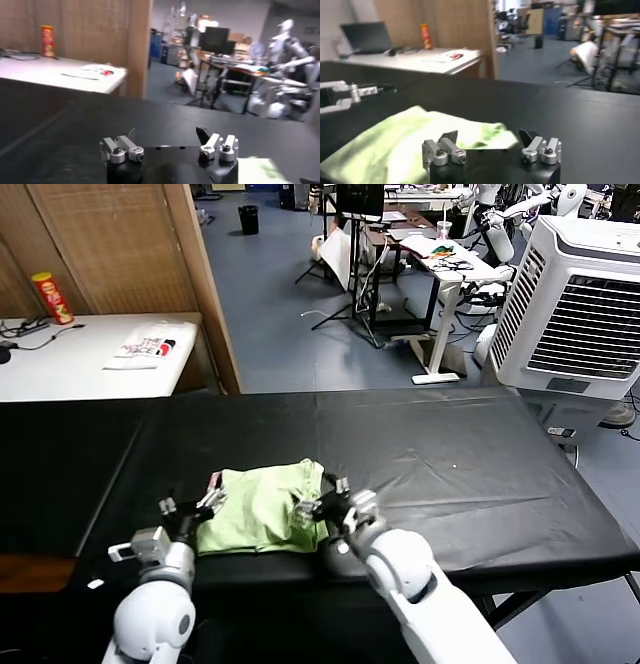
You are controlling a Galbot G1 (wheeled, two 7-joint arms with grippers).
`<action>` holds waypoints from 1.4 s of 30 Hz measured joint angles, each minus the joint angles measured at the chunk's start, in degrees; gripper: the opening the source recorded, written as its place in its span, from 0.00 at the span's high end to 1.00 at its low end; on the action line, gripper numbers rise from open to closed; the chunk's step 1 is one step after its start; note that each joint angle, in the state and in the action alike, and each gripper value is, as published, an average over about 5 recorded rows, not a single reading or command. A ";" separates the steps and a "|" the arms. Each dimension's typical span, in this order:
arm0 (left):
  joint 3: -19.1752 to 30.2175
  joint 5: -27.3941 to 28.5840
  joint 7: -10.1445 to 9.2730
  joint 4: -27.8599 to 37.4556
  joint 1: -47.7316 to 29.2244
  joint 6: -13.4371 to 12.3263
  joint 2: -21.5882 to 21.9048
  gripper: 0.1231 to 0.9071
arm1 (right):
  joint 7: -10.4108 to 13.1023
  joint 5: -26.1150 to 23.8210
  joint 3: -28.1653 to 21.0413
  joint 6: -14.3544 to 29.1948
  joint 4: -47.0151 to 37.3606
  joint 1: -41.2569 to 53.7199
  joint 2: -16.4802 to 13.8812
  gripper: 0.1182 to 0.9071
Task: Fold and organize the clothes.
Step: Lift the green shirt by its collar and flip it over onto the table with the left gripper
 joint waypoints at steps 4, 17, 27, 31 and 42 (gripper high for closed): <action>-0.95 -0.54 0.87 1.37 -0.44 -0.68 -0.12 0.14 | 0.47 -5.68 -0.09 1.98 0.83 -1.00 -1.46 0.14; -2.54 -3.47 4.88 5.96 0.15 -6.31 -3.04 0.14 | 4.30 -18.79 4.68 4.52 5.52 -9.26 -2.31 0.14; -4.97 -16.27 7.18 8.69 0.86 -8.95 -5.93 0.14 | 3.72 -13.75 8.55 8.51 10.27 -15.83 -2.50 0.14; -5.68 -22.03 7.42 9.45 1.11 -9.74 -7.00 0.14 | 3.23 -13.13 8.93 9.07 11.35 -16.87 -2.89 0.14; -6.71 -29.98 8.10 10.46 1.04 -10.05 -9.33 0.20 | 2.70 -12.97 9.01 9.51 11.72 -17.30 -3.20 0.14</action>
